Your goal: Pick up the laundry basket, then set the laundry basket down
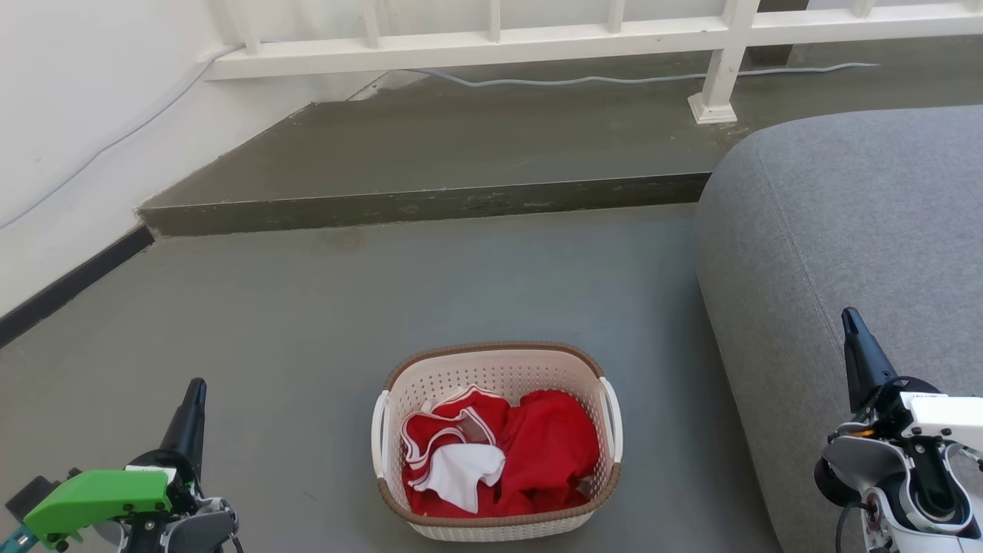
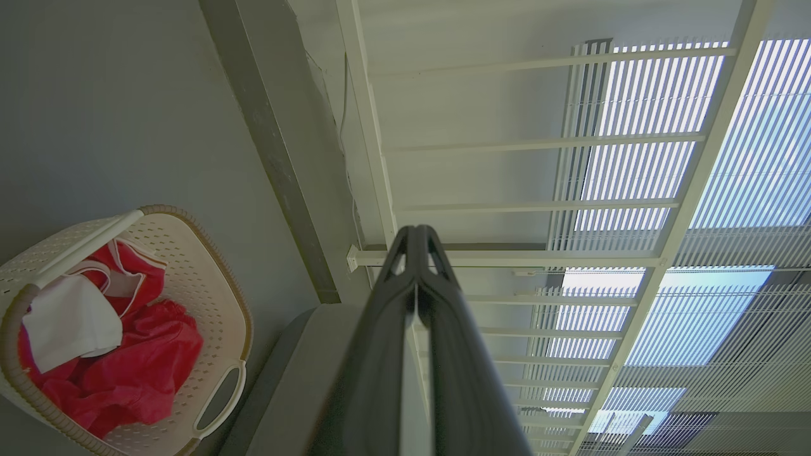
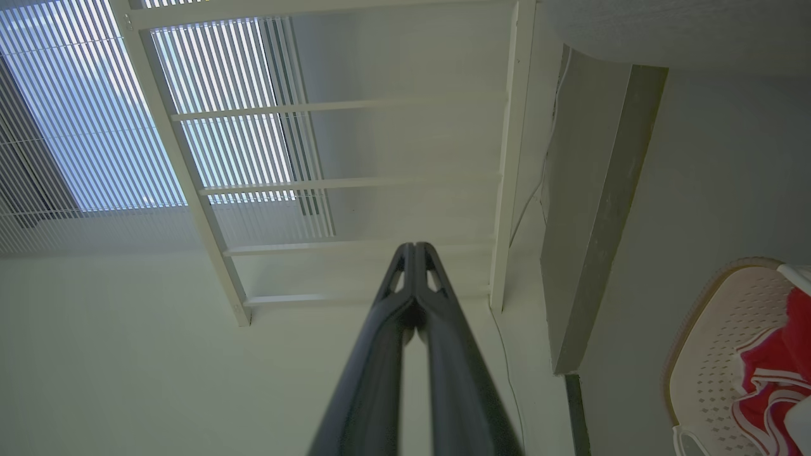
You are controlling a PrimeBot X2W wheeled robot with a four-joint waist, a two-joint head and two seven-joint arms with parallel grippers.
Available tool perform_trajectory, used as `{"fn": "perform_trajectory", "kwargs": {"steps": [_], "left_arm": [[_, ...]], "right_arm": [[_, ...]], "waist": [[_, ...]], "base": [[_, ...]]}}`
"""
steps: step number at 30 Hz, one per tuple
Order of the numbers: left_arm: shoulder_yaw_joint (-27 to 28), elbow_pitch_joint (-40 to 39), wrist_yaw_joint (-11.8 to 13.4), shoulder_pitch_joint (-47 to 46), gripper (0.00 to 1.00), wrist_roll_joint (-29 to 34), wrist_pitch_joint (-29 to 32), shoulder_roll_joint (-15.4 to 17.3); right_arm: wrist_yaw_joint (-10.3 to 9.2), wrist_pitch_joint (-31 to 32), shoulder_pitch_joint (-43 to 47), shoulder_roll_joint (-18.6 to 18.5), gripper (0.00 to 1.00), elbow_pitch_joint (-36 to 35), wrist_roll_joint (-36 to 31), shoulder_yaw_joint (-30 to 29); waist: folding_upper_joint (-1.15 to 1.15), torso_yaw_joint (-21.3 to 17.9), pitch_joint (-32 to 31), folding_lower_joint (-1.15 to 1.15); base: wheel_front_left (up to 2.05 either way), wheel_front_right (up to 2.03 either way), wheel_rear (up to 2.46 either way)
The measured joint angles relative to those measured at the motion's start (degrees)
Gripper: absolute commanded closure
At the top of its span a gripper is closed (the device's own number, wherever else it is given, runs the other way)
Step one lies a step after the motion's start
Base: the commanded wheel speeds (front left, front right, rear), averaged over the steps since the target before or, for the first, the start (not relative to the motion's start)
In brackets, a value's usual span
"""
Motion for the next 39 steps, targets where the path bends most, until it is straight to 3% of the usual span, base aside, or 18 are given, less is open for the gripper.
{"fn": "perform_trajectory", "kwargs": {"steps": [39], "left_arm": [[0.01, 0.0, 0.0, 0.0, 1.0, 0.0, 0.0, 0.0]], "right_arm": [[0.0, 0.0, 0.0, 0.01, 1.0, 0.0, 0.0, -0.01]], "waist": [[0.0, 0.0, 0.0, 0.0]], "base": [[0.0, 0.0, 0.0]]}}
